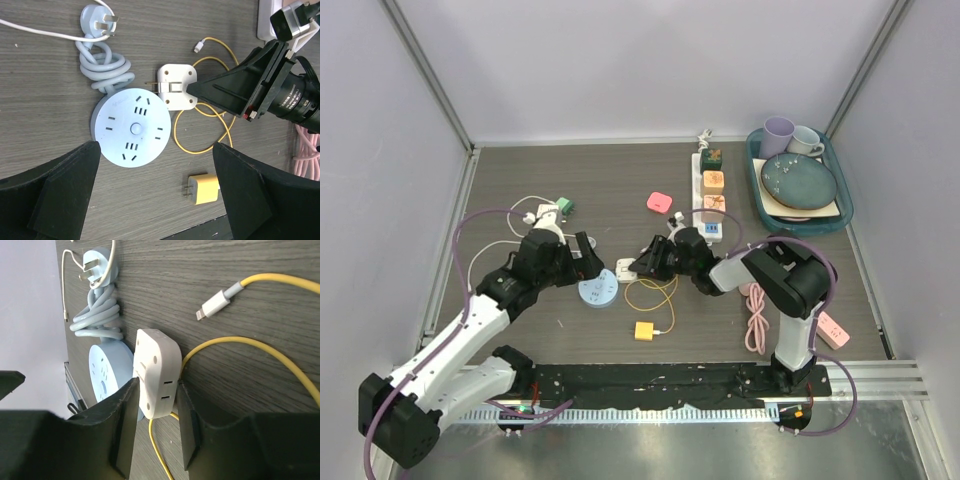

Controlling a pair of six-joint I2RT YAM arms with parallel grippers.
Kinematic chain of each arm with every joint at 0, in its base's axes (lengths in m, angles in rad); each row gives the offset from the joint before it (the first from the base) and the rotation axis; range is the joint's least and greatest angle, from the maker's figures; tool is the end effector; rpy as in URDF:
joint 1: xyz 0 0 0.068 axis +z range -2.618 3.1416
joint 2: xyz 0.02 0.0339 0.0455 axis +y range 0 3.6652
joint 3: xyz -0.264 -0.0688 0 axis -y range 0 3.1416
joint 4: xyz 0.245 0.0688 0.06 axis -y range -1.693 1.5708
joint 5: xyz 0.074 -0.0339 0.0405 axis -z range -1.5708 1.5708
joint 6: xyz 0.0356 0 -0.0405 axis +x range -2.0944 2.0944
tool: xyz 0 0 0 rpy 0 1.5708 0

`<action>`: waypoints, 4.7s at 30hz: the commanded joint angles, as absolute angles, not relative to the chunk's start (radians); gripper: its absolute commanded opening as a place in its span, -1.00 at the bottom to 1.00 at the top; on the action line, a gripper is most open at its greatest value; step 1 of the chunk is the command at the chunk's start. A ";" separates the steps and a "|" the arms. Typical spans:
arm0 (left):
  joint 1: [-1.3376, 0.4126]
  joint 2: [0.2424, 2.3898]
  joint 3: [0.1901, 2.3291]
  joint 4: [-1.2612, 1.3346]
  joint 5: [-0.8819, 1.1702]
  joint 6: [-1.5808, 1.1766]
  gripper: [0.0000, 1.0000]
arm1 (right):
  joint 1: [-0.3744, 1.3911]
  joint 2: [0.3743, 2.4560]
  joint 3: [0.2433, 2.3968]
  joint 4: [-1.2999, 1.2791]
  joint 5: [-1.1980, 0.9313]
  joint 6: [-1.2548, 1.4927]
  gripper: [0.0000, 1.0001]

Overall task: Insert the plug
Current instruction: Pick up the plug from the center of the board.

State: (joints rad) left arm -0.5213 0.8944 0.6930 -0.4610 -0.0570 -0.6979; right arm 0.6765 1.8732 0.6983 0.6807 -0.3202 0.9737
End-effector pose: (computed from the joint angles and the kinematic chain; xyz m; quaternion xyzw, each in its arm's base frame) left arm 0.1685 -0.0944 0.2618 -0.0917 0.8936 -0.2301 0.3742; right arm 0.2607 0.2237 0.1115 0.0447 0.8504 0.4647 0.2428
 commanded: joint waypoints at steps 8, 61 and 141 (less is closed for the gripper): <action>-0.517 0.885 0.690 -0.414 -0.049 -0.706 1.00 | 0.669 1.876 0.703 0.704 -0.334 0.936 -0.98; -0.517 0.962 0.542 0.448 0.448 -1.075 0.04 | 0.529 1.379 0.514 1.115 -0.698 1.092 -0.98; -0.517 0.865 0.600 -0.459 -0.162 -0.785 0.99 | 0.581 1.164 0.733 0.037 -0.348 0.427 -0.99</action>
